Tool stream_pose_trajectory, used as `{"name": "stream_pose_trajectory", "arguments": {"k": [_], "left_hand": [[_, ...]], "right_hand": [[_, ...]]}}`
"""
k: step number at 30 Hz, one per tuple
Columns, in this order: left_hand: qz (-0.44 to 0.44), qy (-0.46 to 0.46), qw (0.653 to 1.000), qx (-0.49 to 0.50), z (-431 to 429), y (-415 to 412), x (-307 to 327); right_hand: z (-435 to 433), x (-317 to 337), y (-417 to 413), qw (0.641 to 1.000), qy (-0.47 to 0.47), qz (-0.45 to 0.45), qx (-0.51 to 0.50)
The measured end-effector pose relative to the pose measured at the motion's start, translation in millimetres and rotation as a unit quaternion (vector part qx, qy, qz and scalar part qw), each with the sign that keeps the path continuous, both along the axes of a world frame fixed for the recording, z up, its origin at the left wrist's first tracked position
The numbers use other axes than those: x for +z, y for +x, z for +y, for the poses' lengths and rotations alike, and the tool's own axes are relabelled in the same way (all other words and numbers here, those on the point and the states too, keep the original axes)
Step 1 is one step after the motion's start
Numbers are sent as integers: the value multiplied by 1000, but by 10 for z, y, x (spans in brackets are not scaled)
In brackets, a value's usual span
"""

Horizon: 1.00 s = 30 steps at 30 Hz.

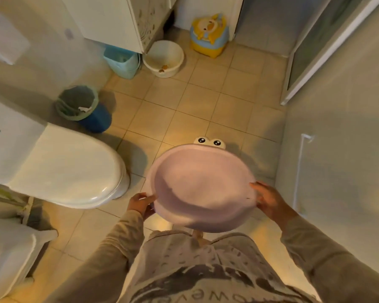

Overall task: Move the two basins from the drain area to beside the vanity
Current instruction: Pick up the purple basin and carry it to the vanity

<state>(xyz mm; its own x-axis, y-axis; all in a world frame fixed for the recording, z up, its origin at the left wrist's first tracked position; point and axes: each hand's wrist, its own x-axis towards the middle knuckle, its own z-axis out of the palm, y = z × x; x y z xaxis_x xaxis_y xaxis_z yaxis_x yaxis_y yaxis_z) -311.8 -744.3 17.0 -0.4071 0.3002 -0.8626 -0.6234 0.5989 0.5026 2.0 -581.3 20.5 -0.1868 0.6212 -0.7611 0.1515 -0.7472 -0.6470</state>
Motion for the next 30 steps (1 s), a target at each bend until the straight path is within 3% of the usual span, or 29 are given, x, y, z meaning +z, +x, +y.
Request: {"name": "stream_pose_trajectory", "arguments": {"k": [9, 30], "left_hand": [[-1, 15, 1000, -20, 1225, -56, -30], [11, 27, 991, -131, 4788, -676, 179]], "right_hand": [[957, 41, 96, 999, 29, 12, -39], [3676, 77, -346, 979, -14, 29, -201]]}}
